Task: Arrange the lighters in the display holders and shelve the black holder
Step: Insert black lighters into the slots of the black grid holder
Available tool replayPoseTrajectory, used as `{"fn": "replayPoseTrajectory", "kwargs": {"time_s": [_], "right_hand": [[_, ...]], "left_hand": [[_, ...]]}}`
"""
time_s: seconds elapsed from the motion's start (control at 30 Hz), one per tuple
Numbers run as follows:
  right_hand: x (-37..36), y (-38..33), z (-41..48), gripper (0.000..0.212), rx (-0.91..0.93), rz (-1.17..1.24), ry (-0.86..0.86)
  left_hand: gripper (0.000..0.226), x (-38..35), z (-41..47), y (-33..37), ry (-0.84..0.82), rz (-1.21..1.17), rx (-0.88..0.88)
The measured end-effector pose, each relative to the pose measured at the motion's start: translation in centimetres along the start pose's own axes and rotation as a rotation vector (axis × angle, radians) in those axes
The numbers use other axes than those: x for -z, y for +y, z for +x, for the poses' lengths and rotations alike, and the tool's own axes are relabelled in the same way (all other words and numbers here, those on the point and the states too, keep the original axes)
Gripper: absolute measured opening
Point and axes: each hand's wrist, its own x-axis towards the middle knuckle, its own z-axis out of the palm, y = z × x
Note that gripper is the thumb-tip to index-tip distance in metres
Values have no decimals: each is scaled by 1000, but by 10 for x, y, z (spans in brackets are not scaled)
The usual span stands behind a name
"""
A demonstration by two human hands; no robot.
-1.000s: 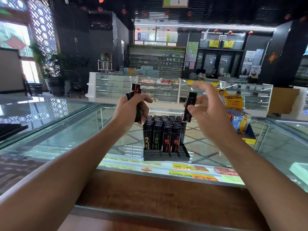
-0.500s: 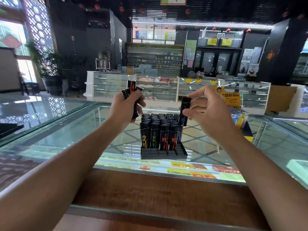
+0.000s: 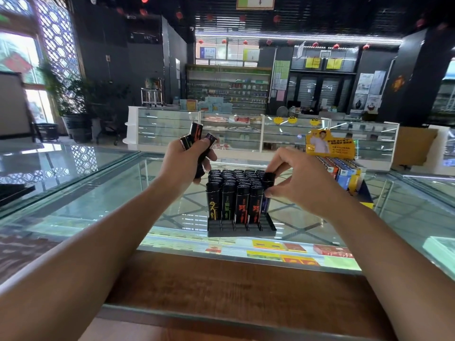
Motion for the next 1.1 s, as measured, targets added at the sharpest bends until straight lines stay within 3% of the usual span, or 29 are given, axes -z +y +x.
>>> {"fn": "replayPoseTrajectory", "kwargs": {"time_s": [0.17, 0.43, 0.7, 0.83, 1.1], "right_hand": [[-2, 9, 2, 33, 48, -92, -47], [-5, 18, 5, 6, 116, -116, 64], [-14, 10, 5, 9, 101, 45, 188], [-21, -1, 4, 18, 99, 223, 211], [-29, -5, 3, 10, 130, 292, 200]], "left_hand": [[23, -2, -4, 1, -38, 4, 2], [14, 0, -4, 7, -136, -2, -73], [18, -4, -14, 12, -106, 153, -149], [20, -7, -18, 13, -213, 155, -225], [11, -9, -19, 12, -288, 201, -281]]}}
